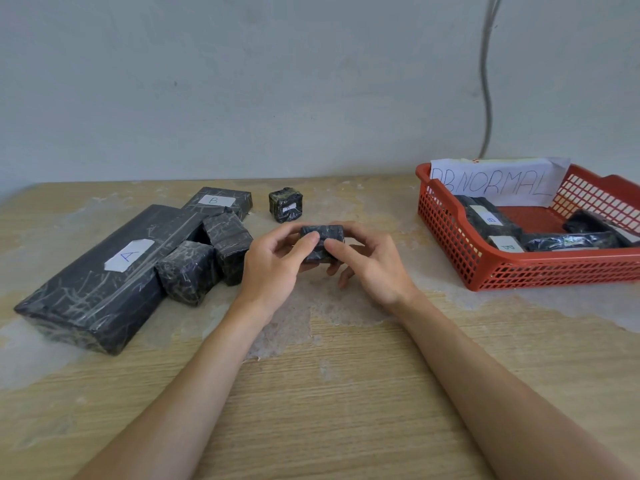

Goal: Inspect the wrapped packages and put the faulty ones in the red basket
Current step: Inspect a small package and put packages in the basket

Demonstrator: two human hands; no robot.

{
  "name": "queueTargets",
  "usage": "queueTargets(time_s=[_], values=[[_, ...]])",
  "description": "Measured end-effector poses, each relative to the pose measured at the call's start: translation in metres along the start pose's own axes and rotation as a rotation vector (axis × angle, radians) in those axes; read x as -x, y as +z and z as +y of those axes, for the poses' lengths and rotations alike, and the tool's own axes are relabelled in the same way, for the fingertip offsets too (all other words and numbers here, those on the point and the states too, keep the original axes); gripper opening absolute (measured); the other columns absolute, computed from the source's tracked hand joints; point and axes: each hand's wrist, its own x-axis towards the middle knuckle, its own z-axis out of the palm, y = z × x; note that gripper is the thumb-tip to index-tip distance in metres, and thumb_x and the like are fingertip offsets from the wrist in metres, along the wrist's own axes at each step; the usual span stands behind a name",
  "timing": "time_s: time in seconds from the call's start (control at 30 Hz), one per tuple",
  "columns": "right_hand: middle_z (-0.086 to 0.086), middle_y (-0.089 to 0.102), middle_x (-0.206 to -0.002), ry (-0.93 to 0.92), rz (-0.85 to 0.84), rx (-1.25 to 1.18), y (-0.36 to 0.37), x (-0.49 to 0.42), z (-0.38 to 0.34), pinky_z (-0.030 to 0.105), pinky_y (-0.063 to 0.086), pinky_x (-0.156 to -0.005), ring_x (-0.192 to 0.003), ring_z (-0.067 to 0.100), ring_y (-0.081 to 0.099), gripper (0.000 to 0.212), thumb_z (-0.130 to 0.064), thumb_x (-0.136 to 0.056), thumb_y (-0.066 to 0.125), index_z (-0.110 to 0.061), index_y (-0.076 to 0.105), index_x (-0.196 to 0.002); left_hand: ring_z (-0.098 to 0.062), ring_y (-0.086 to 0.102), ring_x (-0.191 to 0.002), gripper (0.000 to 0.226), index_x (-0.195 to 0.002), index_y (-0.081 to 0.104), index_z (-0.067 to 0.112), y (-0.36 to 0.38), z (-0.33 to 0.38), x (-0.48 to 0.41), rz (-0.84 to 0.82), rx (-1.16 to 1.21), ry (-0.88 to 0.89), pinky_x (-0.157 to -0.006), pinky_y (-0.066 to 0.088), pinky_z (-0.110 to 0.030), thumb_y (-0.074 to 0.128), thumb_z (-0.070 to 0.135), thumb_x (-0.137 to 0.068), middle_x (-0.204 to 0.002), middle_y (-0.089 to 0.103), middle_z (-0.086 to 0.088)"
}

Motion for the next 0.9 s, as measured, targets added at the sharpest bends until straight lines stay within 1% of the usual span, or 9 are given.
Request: queueTargets(time_s=[0.13,0.27,0.4,0.53,0.6,0.67,0.73,0.8,0.9], values=[[0.004,0.080,-0.101,0.013,0.007,0.005,-0.0020,-0.0012,-0.0003,0.038,0.057,-0.055,-0.071,0.032,0.075,0.018,-0.014,-0.099,0.074,-0.012,0.078,-0.117,-0.025,0.077,-0.104,0.014,-0.108,0.081,0.022,-0.0010,-0.0002,-0.0003,-0.023,0.010,-0.014,-0.098,0.062,-0.052,0.071,0.016,-0.101,-0.103,0.081,-0.005],[0.008,0.079,-0.098,0.023,0.023,-0.017,-0.0019,-0.0013,0.0008,0.037,0.055,-0.053,-0.069,0.031,0.074,0.018,-0.024,-0.103,0.069,-0.013,0.078,-0.115,-0.020,0.078,-0.102,0.021,-0.109,0.078,0.022,0.0002,0.0025,0.0013,-0.064,0.007,-0.016,-0.097,0.063,-0.044,0.071,0.006,-0.098,-0.102,0.081,-0.002],[0.012,0.077,-0.089,0.011,0.060,-0.029,-0.0013,-0.0037,0.0023,0.034,0.053,-0.050,-0.061,0.032,0.072,0.019,-0.021,-0.106,0.064,-0.009,0.079,-0.111,-0.023,0.077,-0.106,0.020,-0.116,0.077,0.017,0.0006,0.0028,0.0020,-0.094,0.019,-0.026,-0.100,0.062,-0.046,0.071,0.008,-0.099,-0.108,0.080,-0.006],[0.008,0.078,-0.095,0.017,0.035,-0.035,-0.0013,-0.0024,0.0009,0.034,0.054,-0.051,-0.064,0.031,0.073,0.021,-0.025,-0.105,0.065,-0.012,0.077,-0.117,-0.025,0.077,-0.106,0.023,-0.121,0.076,0.019,-0.0004,0.0030,0.0011,-0.081,-0.007,-0.037,-0.103,0.059,-0.052,0.074,0.020,-0.099,-0.111,0.081,-0.004],[0.006,0.079,-0.101,0.026,0.024,-0.024,-0.0018,-0.0022,-0.0002,0.034,0.054,-0.052,-0.063,0.028,0.072,0.021,-0.019,-0.103,0.067,-0.013,0.074,-0.122,-0.025,0.077,-0.109,0.024,-0.121,0.077,0.023,-0.0012,0.0008,-0.0002,-0.068,-0.013,-0.044,-0.103,0.058,-0.056,0.074,0.029,-0.097,-0.114,0.081,-0.002],[0.004,0.081,-0.094,0.040,0.039,-0.038,-0.0009,-0.0028,-0.0023,0.033,0.055,-0.050,-0.056,0.026,0.069,0.020,-0.011,-0.103,0.068,-0.013,0.072,-0.122,-0.023,0.075,-0.114,0.029,-0.123,0.077,0.026,-0.0018,0.0020,0.0001,-0.091,-0.019,-0.044,-0.104,0.057,-0.057,0.073,0.036,-0.097,-0.118,0.080,0.000],[0.003,0.079,-0.079,0.045,0.067,-0.053,-0.0018,-0.0035,-0.0039,0.032,0.055,-0.049,-0.051,0.026,0.067,0.019,-0.012,-0.105,0.066,-0.011,0.071,-0.123,-0.018,0.073,-0.117,0.041,-0.133,0.072,0.027,-0.0013,0.0030,-0.0003,-0.112,-0.023,-0.037,-0.102,0.058,-0.049,0.074,0.042,-0.095,-0.122,0.077,0.002],[0.001,0.077,-0.071,0.047,0.083,-0.044,-0.0039,-0.0032,-0.0045,0.033,0.055,-0.050,-0.052,0.027,0.068,0.023,-0.019,-0.107,0.065,-0.010,0.071,-0.126,-0.009,0.074,-0.108,0.039,-0.139,0.067,0.028,0.0008,0.0029,0.0004,-0.108,-0.016,0.001,-0.090,0.059,-0.030,0.072,0.028,-0.101,-0.114,0.076,0.002],[0.002,0.079,-0.082,0.047,0.029,-0.036,-0.0035,-0.0014,-0.0047,0.035,0.056,-0.054,-0.064,0.033,0.072,0.030,-0.027,-0.105,0.067,-0.016,0.069,-0.133,-0.010,0.076,-0.102,0.041,-0.144,0.063,0.033,0.0003,0.0010,0.0010,-0.084,-0.046,0.048,-0.083,0.058,-0.021,0.064,0.019,-0.106,-0.114,0.074,-0.002]])
